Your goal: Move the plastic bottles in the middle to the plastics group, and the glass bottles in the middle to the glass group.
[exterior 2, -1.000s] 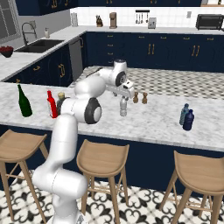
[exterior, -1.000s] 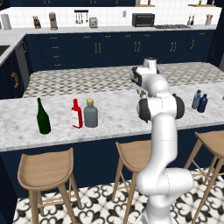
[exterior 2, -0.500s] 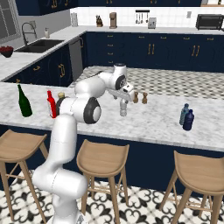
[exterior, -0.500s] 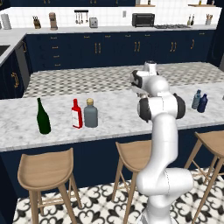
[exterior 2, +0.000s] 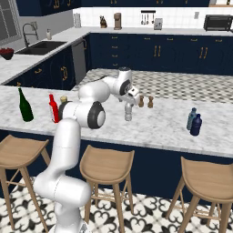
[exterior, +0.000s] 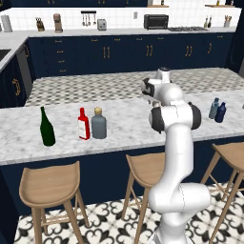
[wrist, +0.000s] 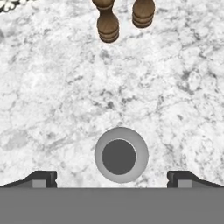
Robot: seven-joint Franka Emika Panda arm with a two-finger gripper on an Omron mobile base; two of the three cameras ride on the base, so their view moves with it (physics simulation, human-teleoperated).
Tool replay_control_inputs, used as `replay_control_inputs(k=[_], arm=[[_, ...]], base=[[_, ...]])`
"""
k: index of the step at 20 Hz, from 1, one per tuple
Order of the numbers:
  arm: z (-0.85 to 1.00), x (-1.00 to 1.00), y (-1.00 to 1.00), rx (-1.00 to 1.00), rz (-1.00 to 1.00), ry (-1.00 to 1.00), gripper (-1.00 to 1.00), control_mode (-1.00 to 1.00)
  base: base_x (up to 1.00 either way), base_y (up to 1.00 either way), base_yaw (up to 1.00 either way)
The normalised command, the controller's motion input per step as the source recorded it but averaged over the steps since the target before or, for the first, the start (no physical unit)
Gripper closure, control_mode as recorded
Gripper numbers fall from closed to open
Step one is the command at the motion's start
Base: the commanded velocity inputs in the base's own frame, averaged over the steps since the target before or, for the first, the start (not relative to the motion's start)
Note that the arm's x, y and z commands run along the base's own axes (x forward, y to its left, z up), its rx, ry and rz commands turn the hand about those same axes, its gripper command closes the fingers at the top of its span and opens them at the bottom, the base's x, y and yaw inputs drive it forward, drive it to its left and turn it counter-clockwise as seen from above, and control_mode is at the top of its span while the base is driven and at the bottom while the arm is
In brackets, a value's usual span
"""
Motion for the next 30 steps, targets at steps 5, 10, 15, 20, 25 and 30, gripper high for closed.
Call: replay_control_inputs(k=[5, 10, 15, 20, 25, 30], arm=[[0.00, 0.00, -0.06, 0.00, 0.00, -0.03, -1.00, -1.00], [-0.02, 0.00, -0.04, 0.00, 0.00, 0.00, -1.00, -1.00], [-0.06, 0.02, 0.00, 0.00, 0.00, 0.00, -1.00, -1.00], [-0.25, 0.13, 0.00, 0.00, 0.00, 0.00, -1.00, -1.00], [-0.09, 0.13, 0.00, 0.00, 0.00, 0.00, -1.00, -1.00], [-0.06, 0.05, 0.00, 0.00, 0.00, -0.01, -1.00, -1.00]], base=[[0.00, 0.00, 0.00], [0.00, 0.00, 0.00], [0.00, 0.00, 0.00], [0.00, 0.00, 0.00], [0.00, 0.00, 0.00], [0.00, 0.00, 0.00]])
